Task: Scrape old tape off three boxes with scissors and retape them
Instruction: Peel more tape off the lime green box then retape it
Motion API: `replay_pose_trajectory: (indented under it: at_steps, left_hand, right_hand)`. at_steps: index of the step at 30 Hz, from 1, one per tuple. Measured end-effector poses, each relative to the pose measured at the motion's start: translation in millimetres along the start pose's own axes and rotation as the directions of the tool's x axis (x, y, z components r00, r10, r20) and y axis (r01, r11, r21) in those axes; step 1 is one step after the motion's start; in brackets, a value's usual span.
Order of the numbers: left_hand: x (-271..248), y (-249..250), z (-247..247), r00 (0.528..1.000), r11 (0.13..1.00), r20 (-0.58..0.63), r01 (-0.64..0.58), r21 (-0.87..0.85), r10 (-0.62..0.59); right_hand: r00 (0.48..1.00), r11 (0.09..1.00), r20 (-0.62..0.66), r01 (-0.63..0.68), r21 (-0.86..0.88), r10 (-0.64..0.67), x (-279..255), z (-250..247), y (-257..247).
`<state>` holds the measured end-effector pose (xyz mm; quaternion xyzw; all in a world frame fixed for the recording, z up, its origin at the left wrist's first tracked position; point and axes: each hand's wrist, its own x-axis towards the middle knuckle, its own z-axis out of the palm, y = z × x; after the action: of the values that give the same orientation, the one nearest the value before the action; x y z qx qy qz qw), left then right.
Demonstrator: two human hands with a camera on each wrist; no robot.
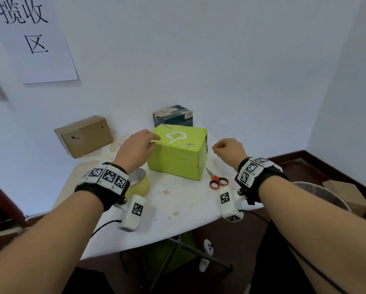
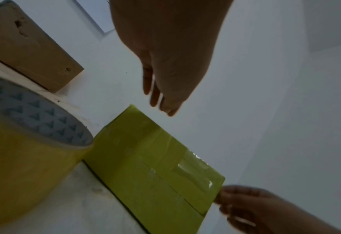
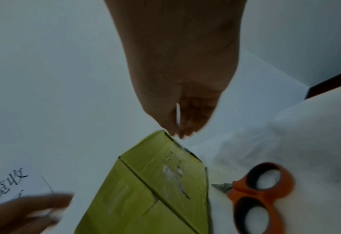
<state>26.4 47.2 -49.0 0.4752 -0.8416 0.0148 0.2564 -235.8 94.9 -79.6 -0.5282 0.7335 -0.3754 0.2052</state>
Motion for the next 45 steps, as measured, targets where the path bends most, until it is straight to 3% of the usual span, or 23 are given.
replay_pose_trajectory:
  at_steps: [3,8,13,18,30,39,45]
  left_hand:
    - [12,1,5,0.987,0.993,0.107,-0.117,-0.036,0.120]
    - [21,-1,23,0.944,0.996,0.319,-0.075,-0.056,0.089]
    - [15,0,31,0.974,0.987,0.176,-0.155,0.043,0.145]
    - [11,7,32,0.982,0.982,0.132,-0.149,0.115,0.133]
    - [4,11,32,0.987,0.996,0.153,-0.066,0.056,0.057]
    - [2,8,36,0.990,0.998,0.134,-0.058,0.034,0.053]
    - [1,10,35,0.990,0.997,0.130,-0.054,0.048,0.048]
  right_hand:
    - [0.978,0.972,-0.098,0.197,0.126,-0.185,-5,-1,-18]
    - [0.921,0.914,-0.079,0.389,0.113,-0.382,-4,10,-37]
    - [0.914,0.921,0.112,0.390,0.025,-0.390,5,20,-36]
    - [0.899,0.908,0.167,0.418,-0.043,-0.406,9,26,-28]
    - [0.921,0.898,0.136,0.388,-0.209,-0.366,2,29,-34]
    - [0.871,0.745,0.217,0.491,-0.451,-0.441,4,37,-34]
    - [0.864,0.714,0.213,0.499,-0.491,-0.457,5,40,-32]
